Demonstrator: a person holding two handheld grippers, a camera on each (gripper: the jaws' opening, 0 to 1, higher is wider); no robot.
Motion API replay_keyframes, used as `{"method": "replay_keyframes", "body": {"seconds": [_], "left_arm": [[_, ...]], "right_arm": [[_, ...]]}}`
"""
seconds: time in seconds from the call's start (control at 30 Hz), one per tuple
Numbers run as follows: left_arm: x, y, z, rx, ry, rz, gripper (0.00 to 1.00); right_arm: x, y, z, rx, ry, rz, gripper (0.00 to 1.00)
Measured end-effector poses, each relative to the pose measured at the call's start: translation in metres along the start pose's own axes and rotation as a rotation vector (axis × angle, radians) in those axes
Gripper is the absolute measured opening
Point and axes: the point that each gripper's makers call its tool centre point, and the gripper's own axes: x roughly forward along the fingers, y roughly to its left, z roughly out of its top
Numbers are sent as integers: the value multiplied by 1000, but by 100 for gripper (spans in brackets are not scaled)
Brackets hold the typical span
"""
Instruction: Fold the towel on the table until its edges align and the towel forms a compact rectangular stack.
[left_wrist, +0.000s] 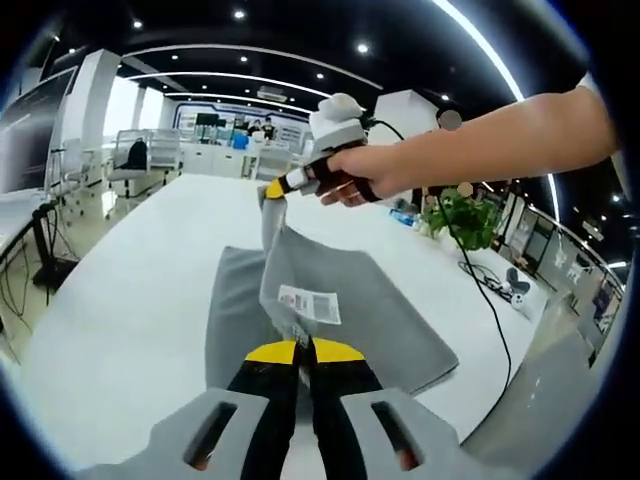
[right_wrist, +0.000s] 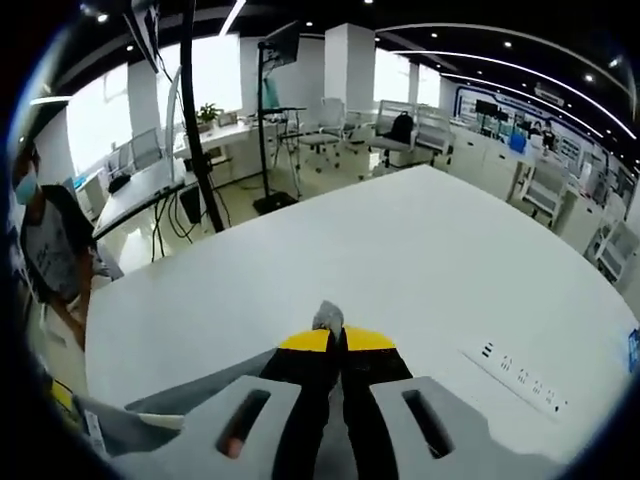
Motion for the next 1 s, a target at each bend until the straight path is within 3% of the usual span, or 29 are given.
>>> {"method": "replay_keyframes", "body": {"seconds": [0.17, 0.3, 0.37, 0.5, 0.7, 1.0], "left_arm": [[2, 8, -8, -28, 17, 4, 3], [3, 14, -14, 1, 32, 10, 3], [3, 19, -22, -1, 47, 17, 3], [5, 28, -32, -9, 67, 27, 3], [10, 36, -50, -4, 109, 33, 4], [14, 45, -62, -4, 140, 43, 4]], "right_arm": [[9, 5, -7, -22, 27, 0, 0], [22, 10, -8, -18, 37, 7, 0], [33, 11, -9, -25, 45, 9, 1], [31, 20, -14, -25, 52, 18, 1], [56, 26, -30, -32, 84, 19, 1], [68, 30, -36, -38, 103, 22, 1]]}}
